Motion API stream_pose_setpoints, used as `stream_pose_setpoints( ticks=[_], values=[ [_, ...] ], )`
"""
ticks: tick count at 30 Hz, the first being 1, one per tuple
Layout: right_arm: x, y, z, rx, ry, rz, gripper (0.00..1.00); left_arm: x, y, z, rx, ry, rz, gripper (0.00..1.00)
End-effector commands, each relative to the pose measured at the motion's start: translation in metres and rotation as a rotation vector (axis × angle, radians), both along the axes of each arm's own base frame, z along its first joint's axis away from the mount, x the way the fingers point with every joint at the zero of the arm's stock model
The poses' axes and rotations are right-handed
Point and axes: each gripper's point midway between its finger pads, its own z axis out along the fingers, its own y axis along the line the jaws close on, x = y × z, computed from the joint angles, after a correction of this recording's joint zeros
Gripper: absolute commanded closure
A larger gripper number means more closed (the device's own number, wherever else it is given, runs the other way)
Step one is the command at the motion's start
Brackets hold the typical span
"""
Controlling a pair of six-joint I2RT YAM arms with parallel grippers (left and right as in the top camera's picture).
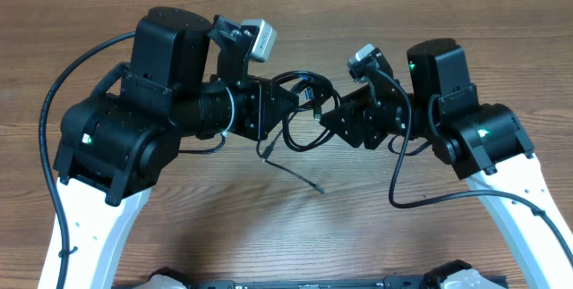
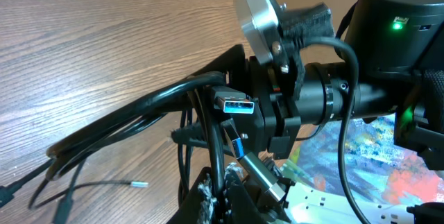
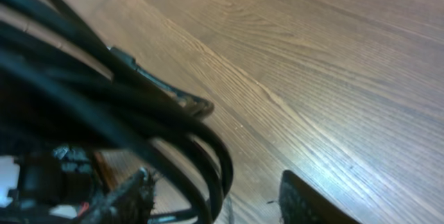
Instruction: Untangle cables
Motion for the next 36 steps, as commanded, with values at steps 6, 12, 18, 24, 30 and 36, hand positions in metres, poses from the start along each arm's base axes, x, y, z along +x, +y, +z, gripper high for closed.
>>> stream_pose_setpoints(
  ticks=[6,12,18,24,30,36],
  values=[
    [0.004,0.001,0.003,0.022,0.012,-0.033,0.51,-0.008,-0.001,0.02,-0.038,-0.058,-0.03,0.96],
    [0.004,0.001,0.003,0.022,0.013,-0.033,0.64,-0.01,-0.003,0.03,-0.067,-0.089,-0.045,0.96],
    [0.004,0.001,0.003,0.031,0.031,-0.048,0.96,-0.014,-0.001,0.045,-0.095,-0.127,-0.04,0.96],
    [0.017,-0.013,-0.005,-0.033,0.023,-0.157,0.96,-0.012,0.01,0.039,-0.057,-0.12,0.012,0.96],
    [0.048,-0.066,-0.02,-0.187,0.025,-0.535,0.96,-0.012,0.029,0.039,-0.045,-0.109,0.073,0.96],
    [0.059,-0.099,-0.021,-0.2,0.048,-0.812,0.96,-0.013,0.042,0.044,-0.048,-0.129,0.111,0.96]
  ],
)
